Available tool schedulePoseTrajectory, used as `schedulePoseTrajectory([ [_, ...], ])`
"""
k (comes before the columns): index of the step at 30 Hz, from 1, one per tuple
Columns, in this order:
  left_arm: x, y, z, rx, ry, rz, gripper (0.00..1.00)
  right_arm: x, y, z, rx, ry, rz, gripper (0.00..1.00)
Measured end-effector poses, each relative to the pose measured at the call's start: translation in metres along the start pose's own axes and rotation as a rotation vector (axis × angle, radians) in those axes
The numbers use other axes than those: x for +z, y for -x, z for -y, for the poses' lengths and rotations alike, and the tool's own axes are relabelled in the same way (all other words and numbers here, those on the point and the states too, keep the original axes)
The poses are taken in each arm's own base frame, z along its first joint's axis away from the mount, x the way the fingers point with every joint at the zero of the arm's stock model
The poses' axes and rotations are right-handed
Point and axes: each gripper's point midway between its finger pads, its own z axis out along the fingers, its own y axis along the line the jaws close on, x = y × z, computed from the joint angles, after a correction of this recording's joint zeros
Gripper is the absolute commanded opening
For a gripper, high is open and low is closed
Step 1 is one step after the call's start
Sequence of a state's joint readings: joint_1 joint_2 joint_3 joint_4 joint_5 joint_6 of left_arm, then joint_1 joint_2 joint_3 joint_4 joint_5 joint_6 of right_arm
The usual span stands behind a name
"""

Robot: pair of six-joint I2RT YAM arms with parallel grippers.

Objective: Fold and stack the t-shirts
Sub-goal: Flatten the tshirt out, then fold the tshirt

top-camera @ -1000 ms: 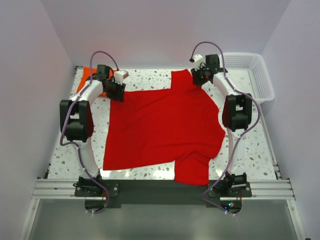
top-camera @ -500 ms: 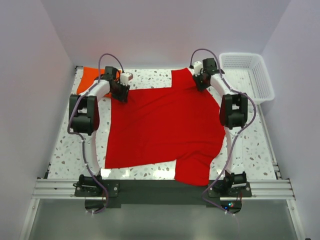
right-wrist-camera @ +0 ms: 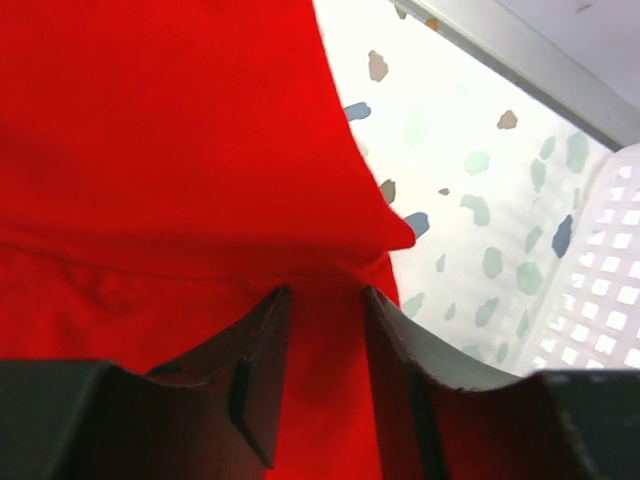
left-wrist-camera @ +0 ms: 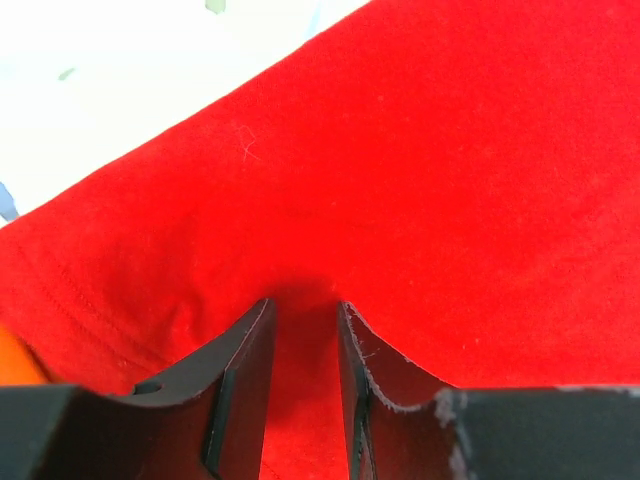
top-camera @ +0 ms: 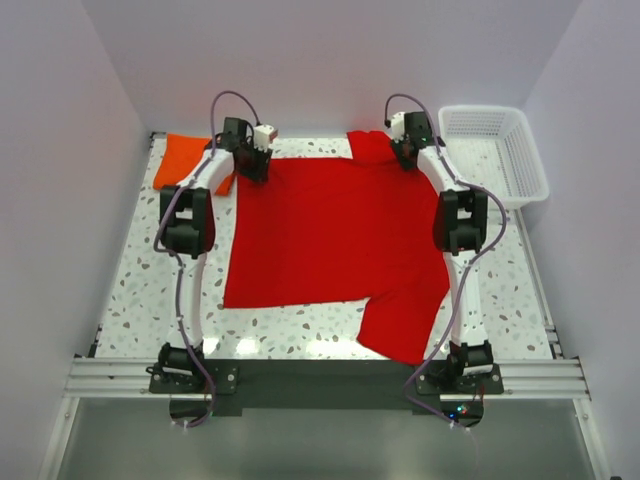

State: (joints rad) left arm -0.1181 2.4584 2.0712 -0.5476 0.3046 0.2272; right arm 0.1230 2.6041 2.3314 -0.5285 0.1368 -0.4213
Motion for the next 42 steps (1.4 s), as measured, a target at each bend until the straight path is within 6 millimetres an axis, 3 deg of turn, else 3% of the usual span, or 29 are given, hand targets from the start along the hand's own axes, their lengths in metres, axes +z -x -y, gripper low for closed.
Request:
schedulePoseTrajectory([
  [5, 0.006, 0.01, -0.007, 0.018, 0.017, 0.025, 0.44, 0.002, 0.008, 0.001, 0.023, -0.002, 0.035, 0.57],
  [7, 0.005, 0.011, -0.006, 0.034, 0.012, 0.029, 0.51, 0.002, 0.012, -0.003, 0.047, 0.023, 0.059, 0.68],
  [9, 0.004, 0.012, -0.004, 0.049, 0.003, 0.032, 0.58, -0.007, 0.015, -0.011, 0.071, 0.077, 0.078, 0.78],
  [11, -0.001, 0.013, 0.001, 0.068, -0.023, 0.036, 0.61, -0.018, 0.018, -0.02, 0.082, 0.127, 0.092, 0.82],
  [15, -0.036, 0.027, 0.022, 0.116, -0.099, 0.074, 0.66, -0.078, 0.046, -0.033, 0.096, 0.255, 0.17, 0.89],
  [19, -0.108, 0.046, 0.055, 0.207, -0.178, 0.157, 0.66, -0.169, 0.083, -0.029, 0.036, 0.343, 0.293, 0.91],
  [21, -0.151, 0.046, 0.076, 0.269, -0.22, 0.197, 0.66, -0.225, 0.088, -0.026, -0.043, 0.384, 0.334, 0.91],
  [23, -0.186, 0.037, 0.093, 0.324, -0.25, 0.222, 0.66, -0.269, 0.079, -0.028, -0.124, 0.427, 0.341, 0.9],
  [25, -0.214, 0.015, 0.109, 0.363, -0.293, 0.216, 0.64, -0.306, 0.058, -0.035, -0.206, 0.479, 0.315, 0.86],
  [28, -0.231, -0.033, 0.126, 0.378, -0.353, 0.154, 0.63, -0.333, 0.003, -0.054, -0.297, 0.57, 0.206, 0.77],
  [34, -0.239, -0.145, 0.159, 0.34, -0.457, -0.039, 0.62, -0.34, -0.164, -0.106, -0.376, 0.746, -0.165, 0.56],
  [36, -0.247, -0.162, 0.165, 0.339, -0.463, -0.065, 0.61, -0.342, -0.218, -0.119, -0.393, 0.773, -0.277, 0.52],
  [38, -0.252, -0.171, 0.168, 0.351, -0.454, -0.068, 0.61, -0.343, -0.252, -0.126, -0.418, 0.774, -0.335, 0.5],
  [40, -0.255, -0.179, 0.168, 0.36, -0.439, -0.075, 0.61, -0.343, -0.275, -0.128, -0.449, 0.756, -0.359, 0.49],
  [42, -0.255, -0.187, 0.167, 0.357, -0.432, -0.094, 0.6, -0.341, -0.284, -0.129, -0.472, 0.739, -0.361, 0.49],
])
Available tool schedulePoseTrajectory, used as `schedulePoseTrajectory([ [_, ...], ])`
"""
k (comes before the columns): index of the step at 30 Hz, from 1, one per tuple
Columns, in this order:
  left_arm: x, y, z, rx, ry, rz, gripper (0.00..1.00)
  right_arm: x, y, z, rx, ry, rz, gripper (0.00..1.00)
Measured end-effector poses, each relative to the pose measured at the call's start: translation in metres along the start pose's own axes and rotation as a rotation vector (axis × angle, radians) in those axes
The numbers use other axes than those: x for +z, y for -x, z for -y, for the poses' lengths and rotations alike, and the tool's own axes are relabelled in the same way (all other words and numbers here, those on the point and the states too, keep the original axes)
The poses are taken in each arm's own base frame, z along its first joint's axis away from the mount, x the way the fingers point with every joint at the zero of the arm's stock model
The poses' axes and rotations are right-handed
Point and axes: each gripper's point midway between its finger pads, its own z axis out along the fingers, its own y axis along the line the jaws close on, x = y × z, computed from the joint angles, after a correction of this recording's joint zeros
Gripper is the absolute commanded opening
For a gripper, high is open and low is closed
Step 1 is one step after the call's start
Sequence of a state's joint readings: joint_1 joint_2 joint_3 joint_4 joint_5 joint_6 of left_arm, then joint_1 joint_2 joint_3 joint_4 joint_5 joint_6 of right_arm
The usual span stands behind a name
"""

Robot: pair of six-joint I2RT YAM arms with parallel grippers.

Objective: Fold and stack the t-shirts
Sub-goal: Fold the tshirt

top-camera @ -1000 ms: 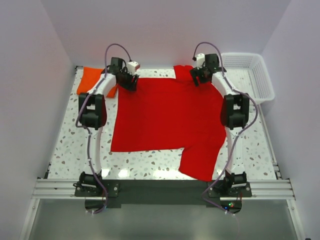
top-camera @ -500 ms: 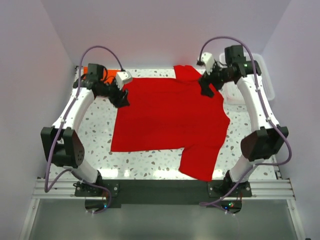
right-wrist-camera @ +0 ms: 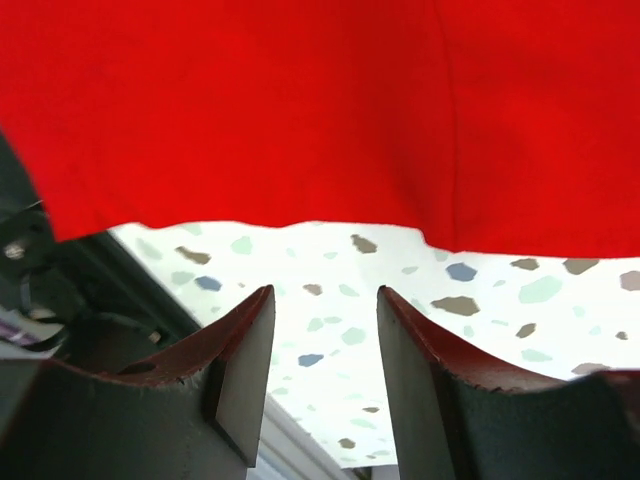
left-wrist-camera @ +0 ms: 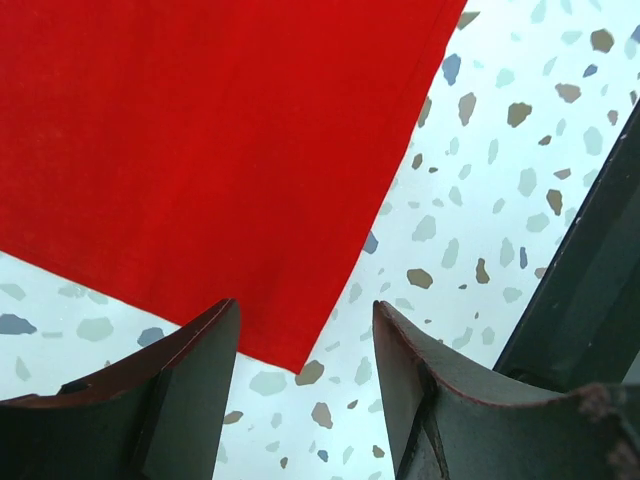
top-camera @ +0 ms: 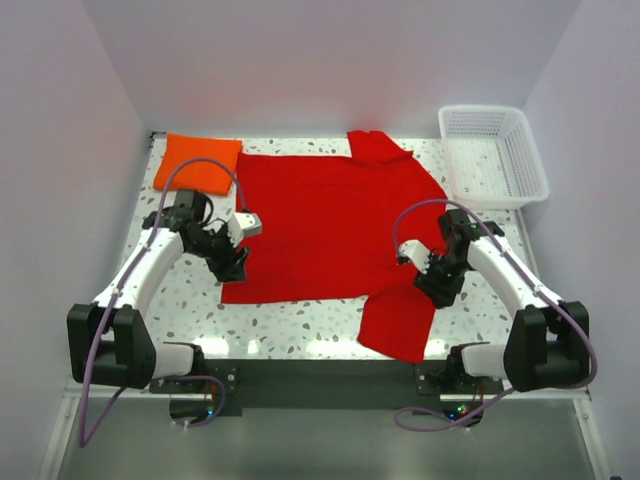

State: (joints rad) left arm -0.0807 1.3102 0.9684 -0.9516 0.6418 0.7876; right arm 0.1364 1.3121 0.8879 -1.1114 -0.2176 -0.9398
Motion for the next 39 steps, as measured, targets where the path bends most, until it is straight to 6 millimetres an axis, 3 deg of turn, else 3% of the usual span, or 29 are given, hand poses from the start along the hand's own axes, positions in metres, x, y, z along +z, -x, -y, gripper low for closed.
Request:
schedulePoseTrajectory([
  [6, 0.007, -0.019, 0.0, -0.027, 0.014, -0.052, 0.61, 0.017, 0.003, 0.005, -0.077, -0.074, 0.003, 0.51],
  [20, 0.013, -0.022, -0.02, -0.038, 0.087, -0.067, 0.65, 0.055, 0.002, 0.002, -0.185, -0.114, -0.064, 0.58],
  [23, 0.016, -0.029, -0.023, -0.051, 0.1, -0.086, 0.64, 0.061, -0.001, -0.001, -0.209, -0.121, -0.087, 0.52],
  [26, 0.017, -0.035, -0.024, -0.056, 0.111, -0.104, 0.63, 0.063, -0.001, -0.003, -0.212, -0.129, -0.103, 0.29],
  [27, 0.018, -0.037, -0.024, -0.055, 0.112, -0.111, 0.62, 0.063, -0.001, -0.003, -0.212, -0.133, -0.108, 0.13],
  [28, 0.018, -0.039, -0.025, -0.047, 0.113, -0.117, 0.61, 0.063, -0.001, -0.002, -0.214, -0.136, -0.111, 0.04],
  [29, 0.019, -0.041, -0.025, -0.038, 0.113, -0.123, 0.6, 0.063, -0.001, -0.001, -0.209, -0.143, -0.114, 0.0],
  [39, 0.015, -0.062, -0.026, 0.163, 0.038, -0.196, 0.37, 0.06, 0.001, 0.0, -0.205, -0.149, -0.107, 0.0],
])
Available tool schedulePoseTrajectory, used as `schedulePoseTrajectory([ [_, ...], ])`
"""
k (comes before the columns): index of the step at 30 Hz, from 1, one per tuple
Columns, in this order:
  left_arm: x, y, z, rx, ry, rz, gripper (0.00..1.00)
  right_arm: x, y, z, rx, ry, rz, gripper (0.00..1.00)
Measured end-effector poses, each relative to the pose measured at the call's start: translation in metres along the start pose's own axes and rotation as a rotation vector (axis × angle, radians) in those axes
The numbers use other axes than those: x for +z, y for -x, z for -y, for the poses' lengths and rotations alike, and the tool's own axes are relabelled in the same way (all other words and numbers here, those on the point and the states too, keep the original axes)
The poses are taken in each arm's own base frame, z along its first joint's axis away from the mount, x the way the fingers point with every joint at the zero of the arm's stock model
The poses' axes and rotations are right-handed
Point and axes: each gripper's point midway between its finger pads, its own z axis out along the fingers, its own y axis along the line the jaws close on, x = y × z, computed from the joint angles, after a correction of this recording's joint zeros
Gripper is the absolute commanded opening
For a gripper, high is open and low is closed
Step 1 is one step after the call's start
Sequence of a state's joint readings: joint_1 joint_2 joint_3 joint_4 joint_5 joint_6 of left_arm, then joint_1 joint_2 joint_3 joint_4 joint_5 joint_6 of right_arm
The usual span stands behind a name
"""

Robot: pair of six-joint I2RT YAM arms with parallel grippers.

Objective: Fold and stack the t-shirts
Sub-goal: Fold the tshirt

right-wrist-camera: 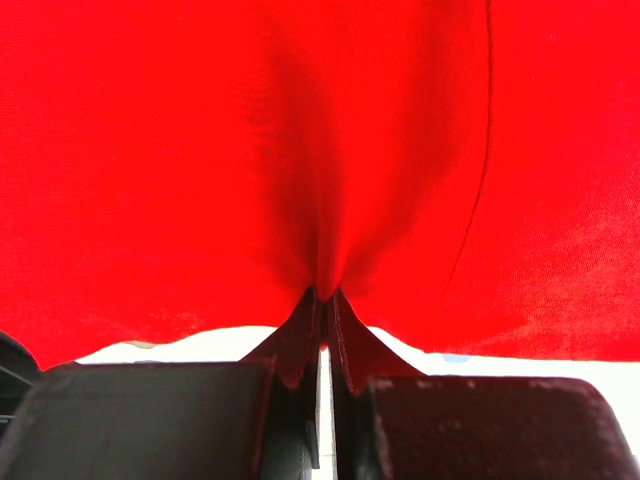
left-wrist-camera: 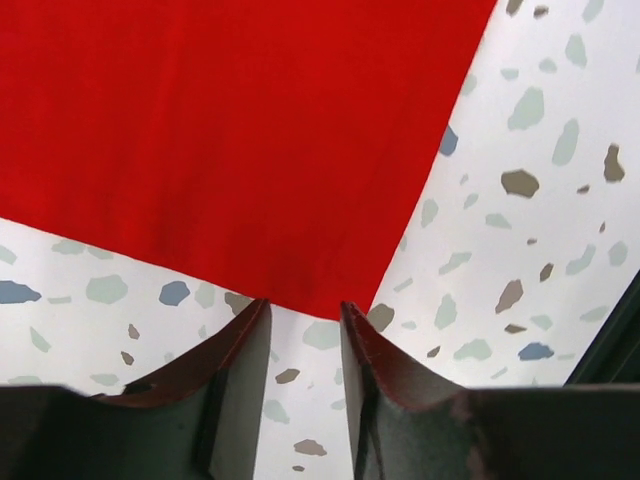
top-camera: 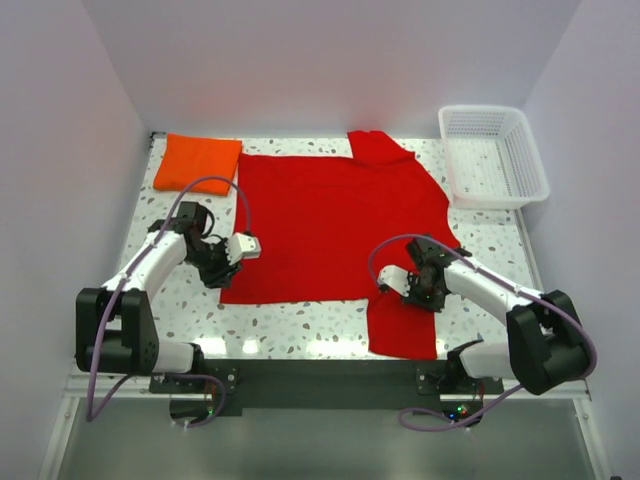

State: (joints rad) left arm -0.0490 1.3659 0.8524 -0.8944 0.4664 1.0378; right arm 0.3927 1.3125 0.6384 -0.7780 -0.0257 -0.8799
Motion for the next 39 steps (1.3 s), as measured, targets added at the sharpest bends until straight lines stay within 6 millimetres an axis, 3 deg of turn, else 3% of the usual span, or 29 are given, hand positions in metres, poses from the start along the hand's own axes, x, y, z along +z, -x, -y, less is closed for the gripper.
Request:
schedulePoseTrajectory([
  [5, 0.001, -0.011, 0.002, 0.12, -0.047, -0.034, 0.31, 0.0, 0.0, 0.0, 0.001, 0.002, 0.001, 0.0],
  [10, 0.001, -0.016, 0.005, 0.229, -0.075, -0.045, 0.33, 0.0, 0.001, -0.002, 0.01, 0.012, 0.005, 0.0],
  [16, 0.011, -0.031, 0.02, 0.273, -0.126, -0.066, 0.41, -0.001, 0.004, -0.004, 0.025, 0.035, 0.007, 0.0],
  [24, 0.026, -0.05, 0.039, 0.283, -0.167, -0.082, 0.4, -0.003, 0.008, -0.006, 0.025, 0.062, 0.018, 0.0],
  [28, 0.027, -0.05, 0.036, 0.3, -0.137, -0.073, 0.38, -0.005, 0.009, -0.008, 0.025, 0.076, 0.022, 0.0],
  [34, 0.03, -0.047, 0.028, 0.327, -0.095, -0.06, 0.22, -0.006, 0.008, -0.011, 0.012, 0.092, 0.017, 0.0],
  [39, 0.031, -0.046, 0.023, 0.36, -0.066, -0.056, 0.02, -0.008, 0.008, -0.012, 0.004, 0.099, 0.016, 0.0],
])
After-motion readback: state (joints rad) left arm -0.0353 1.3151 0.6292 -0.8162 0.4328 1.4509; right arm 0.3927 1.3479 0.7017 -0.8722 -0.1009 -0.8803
